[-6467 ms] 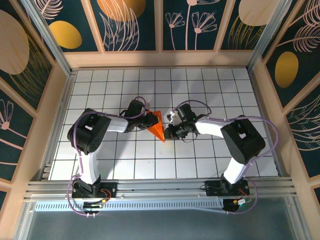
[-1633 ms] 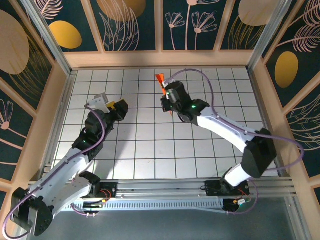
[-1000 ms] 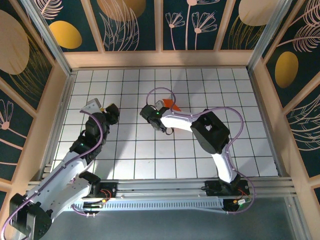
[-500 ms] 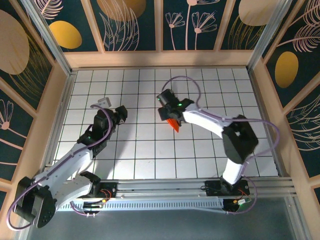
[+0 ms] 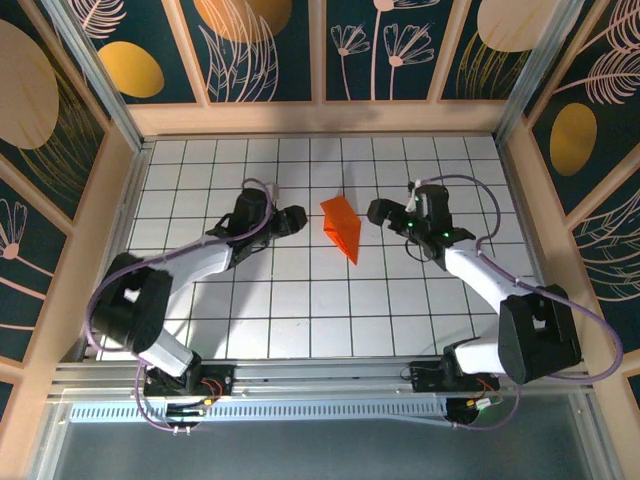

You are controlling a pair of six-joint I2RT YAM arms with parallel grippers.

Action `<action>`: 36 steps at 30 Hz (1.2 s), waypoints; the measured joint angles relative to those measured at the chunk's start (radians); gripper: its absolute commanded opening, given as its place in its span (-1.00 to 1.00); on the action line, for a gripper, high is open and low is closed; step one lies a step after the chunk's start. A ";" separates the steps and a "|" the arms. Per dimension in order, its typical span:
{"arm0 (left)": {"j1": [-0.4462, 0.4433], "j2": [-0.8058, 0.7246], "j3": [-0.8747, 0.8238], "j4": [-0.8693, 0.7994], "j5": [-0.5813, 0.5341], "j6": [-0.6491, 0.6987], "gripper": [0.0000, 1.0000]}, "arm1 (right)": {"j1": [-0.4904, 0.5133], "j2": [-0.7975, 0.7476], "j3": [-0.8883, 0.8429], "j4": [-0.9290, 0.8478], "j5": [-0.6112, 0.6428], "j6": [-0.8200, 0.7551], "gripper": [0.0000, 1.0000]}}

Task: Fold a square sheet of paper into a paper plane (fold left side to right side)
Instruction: Pick up the paper from the center of the table, then place the paper at the center of the table.

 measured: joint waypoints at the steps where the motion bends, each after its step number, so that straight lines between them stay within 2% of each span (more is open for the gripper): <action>1: -0.006 0.036 0.020 0.011 0.026 -0.009 0.29 | -0.021 -0.005 -0.019 0.025 -0.027 0.019 0.98; 5: -0.027 0.179 0.105 0.063 0.102 -0.050 0.29 | -0.060 -0.020 -0.060 0.074 -0.091 0.058 0.99; 11: -0.033 0.343 0.240 0.065 0.115 -0.102 0.24 | -0.079 -0.053 -0.068 0.095 -0.124 0.072 0.98; 15: -0.033 0.414 0.315 0.064 0.091 -0.124 0.05 | -0.089 -0.067 -0.068 0.095 -0.128 0.068 0.98; 18: -0.033 0.437 0.343 0.064 0.064 -0.135 -0.25 | -0.095 -0.071 -0.073 0.096 -0.133 0.058 0.96; 22: -0.033 0.460 0.362 0.065 0.041 -0.139 -0.69 | -0.106 -0.082 -0.092 0.095 -0.151 0.041 0.94; 26: -0.031 0.462 0.356 0.073 0.039 -0.130 -0.99 | -0.119 -0.084 -0.100 0.095 -0.175 0.011 0.93; 31: -0.021 0.408 0.245 0.119 0.077 -0.085 -1.00 | -0.128 -0.073 -0.100 0.104 -0.247 -0.053 0.93; 36: 0.006 0.270 0.059 0.218 0.206 -0.024 -1.00 | -0.126 0.019 -0.100 0.146 -0.381 -0.106 0.98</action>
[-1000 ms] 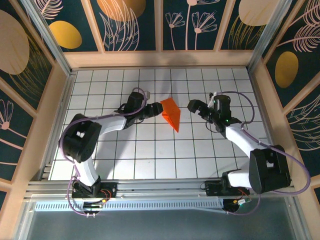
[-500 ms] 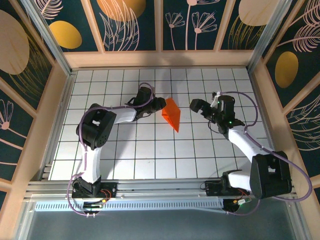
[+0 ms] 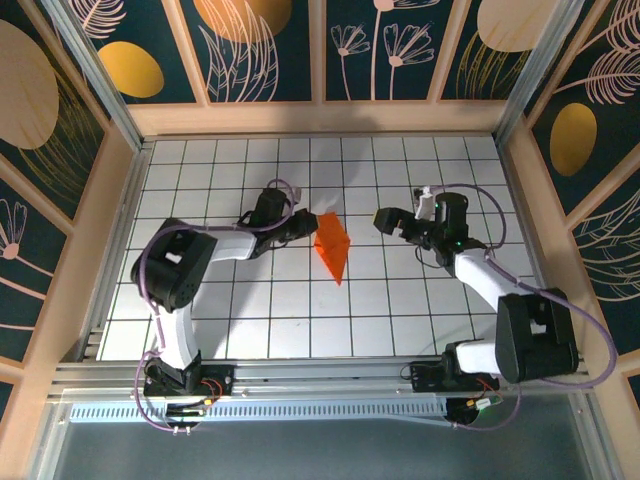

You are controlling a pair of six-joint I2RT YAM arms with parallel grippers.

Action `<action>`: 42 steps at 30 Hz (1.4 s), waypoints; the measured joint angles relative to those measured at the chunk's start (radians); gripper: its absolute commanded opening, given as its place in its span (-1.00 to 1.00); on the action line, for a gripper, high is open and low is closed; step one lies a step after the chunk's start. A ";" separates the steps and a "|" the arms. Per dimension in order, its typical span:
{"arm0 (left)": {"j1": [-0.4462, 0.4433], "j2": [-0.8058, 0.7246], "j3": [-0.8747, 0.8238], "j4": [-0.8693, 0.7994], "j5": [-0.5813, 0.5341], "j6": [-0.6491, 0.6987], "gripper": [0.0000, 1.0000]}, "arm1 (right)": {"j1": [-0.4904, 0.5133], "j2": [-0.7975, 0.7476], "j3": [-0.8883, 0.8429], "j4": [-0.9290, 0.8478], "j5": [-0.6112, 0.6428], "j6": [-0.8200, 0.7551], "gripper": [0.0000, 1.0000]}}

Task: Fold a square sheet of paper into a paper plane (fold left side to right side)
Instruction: Place the paper at the center of the table.

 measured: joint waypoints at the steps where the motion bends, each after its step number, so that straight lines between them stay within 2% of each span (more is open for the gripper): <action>1: 0.006 -0.027 -0.038 0.030 0.031 0.010 -1.00 | 0.002 0.022 0.000 0.009 -0.027 -0.006 0.98; 9: 0.033 -0.127 -0.258 0.229 0.230 0.074 -1.00 | 0.099 0.195 0.013 0.082 -0.195 -0.077 0.98; 15: 0.033 -0.140 -0.277 0.273 0.314 0.127 -1.00 | 0.175 0.306 0.029 0.149 -0.267 -0.108 0.90; 23: 0.033 -0.146 -0.282 0.310 0.359 0.149 -1.00 | 0.222 0.399 0.069 0.218 -0.334 -0.116 0.74; 28: 0.033 -0.146 -0.289 0.319 0.358 0.149 -1.00 | 0.232 0.417 0.082 0.236 -0.377 -0.117 0.50; 35: 0.033 -0.146 -0.290 0.295 0.320 0.167 -1.00 | 0.230 0.410 0.101 0.196 -0.375 -0.159 0.15; 42: 0.033 -0.146 -0.290 0.289 0.303 0.168 -1.00 | 0.222 0.387 0.113 0.140 -0.349 -0.185 -0.33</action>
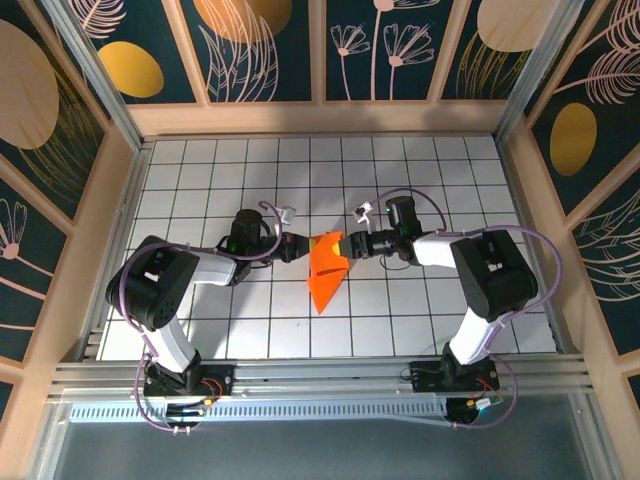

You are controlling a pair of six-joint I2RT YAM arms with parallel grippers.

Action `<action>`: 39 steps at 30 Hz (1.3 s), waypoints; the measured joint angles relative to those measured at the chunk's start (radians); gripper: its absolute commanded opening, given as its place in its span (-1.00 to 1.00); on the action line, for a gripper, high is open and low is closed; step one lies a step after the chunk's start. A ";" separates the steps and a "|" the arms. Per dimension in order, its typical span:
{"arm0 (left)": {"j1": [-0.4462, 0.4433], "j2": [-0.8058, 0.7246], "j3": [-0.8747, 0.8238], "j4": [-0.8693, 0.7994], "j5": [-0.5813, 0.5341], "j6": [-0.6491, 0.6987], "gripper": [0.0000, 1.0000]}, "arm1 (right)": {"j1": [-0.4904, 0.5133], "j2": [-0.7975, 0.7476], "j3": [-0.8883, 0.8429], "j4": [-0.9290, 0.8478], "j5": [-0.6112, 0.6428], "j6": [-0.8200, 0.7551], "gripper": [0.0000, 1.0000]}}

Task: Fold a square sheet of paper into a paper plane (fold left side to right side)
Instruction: Place the paper at the center of the table, then fold the wing for the fifth time at the center of the table.

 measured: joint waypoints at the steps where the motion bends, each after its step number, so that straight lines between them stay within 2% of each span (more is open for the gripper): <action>1: 0.000 0.000 0.000 0.000 0.000 0.000 -1.00 | 0.000 0.000 0.002 -0.004 0.006 -0.001 -0.42; 4: 0.000 0.000 -0.004 0.001 -0.001 0.003 -0.68 | 0.000 0.000 0.011 -0.020 0.025 -0.002 -0.71; 6: 0.000 -0.002 -0.010 0.000 -0.008 0.010 -0.33 | 0.000 0.000 0.017 -0.032 0.043 0.003 -0.90; 9: 0.000 -0.035 -0.031 -0.019 -0.047 0.014 -0.07 | 0.000 0.000 0.035 -0.071 0.079 0.021 -1.00; 13: 0.000 -0.161 -0.052 -0.100 -0.150 0.040 -0.04 | 0.000 0.000 0.080 -0.137 0.138 0.053 -1.00; 17: -0.019 -0.329 -0.052 -0.231 -0.298 0.106 -0.05 | -0.002 0.001 0.125 -0.199 0.182 0.128 -1.00; 23: -0.183 -0.470 -0.029 -0.458 -0.510 0.188 -0.07 | -0.004 0.019 0.155 -0.254 0.203 0.241 -1.00; 28: -0.359 -0.446 0.024 -0.634 -0.686 0.211 -0.05 | -0.002 0.027 0.192 -0.295 0.219 0.299 -1.00; 32: -0.484 -0.341 0.124 -0.732 -0.818 0.212 -0.01 | 0.003 0.031 0.218 -0.309 0.229 0.323 -1.00; 39: -0.590 -0.135 0.282 -0.850 -1.009 0.186 0.04 | 0.010 0.045 0.222 -0.330 0.246 0.343 -1.00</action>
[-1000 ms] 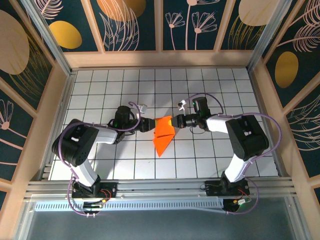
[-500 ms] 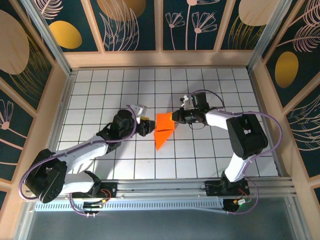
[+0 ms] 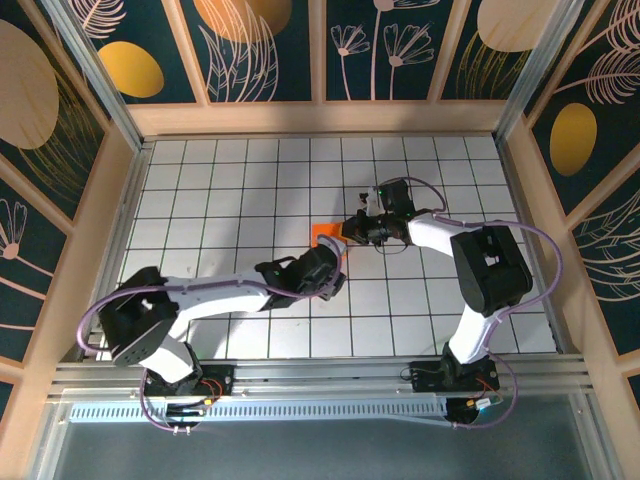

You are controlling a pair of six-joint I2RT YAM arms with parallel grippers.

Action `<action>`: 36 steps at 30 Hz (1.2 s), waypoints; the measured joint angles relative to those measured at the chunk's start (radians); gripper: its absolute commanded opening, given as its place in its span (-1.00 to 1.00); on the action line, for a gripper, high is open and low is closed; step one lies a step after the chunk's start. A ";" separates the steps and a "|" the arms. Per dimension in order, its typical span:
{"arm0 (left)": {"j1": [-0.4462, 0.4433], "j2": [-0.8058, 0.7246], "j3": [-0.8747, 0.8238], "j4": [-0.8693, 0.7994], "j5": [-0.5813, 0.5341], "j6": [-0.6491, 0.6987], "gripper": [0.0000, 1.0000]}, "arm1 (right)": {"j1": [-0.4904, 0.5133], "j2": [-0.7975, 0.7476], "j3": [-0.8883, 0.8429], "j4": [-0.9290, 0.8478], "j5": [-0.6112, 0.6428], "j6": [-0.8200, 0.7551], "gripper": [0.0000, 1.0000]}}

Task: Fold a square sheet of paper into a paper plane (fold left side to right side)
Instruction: Fold the wing for the fifth time at the center of the table.

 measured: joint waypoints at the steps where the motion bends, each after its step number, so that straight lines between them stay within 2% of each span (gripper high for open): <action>1: -0.008 0.028 0.018 -0.015 -0.024 -0.005 0.05 | 0.000 0.003 0.000 -0.003 0.000 0.000 -1.00; 6: -0.023 0.135 0.091 -0.081 -0.104 -0.028 0.07 | 0.000 0.010 0.000 -0.012 0.005 0.002 -1.00; 14: -0.024 0.198 0.112 -0.120 -0.154 -0.061 -0.06 | 0.004 0.018 0.000 -0.013 0.007 0.002 -1.00; 26: -0.024 0.222 0.112 -0.126 -0.189 -0.087 -0.44 | 0.005 0.027 0.005 -0.013 0.008 0.002 -1.00; 34: -0.024 0.222 0.108 -0.126 -0.201 -0.105 -0.80 | 0.005 0.027 0.007 -0.024 0.034 -0.002 -1.00; 36: -0.024 0.221 0.107 -0.126 -0.209 -0.109 -0.86 | 0.005 0.027 0.007 -0.032 0.044 -0.002 -0.93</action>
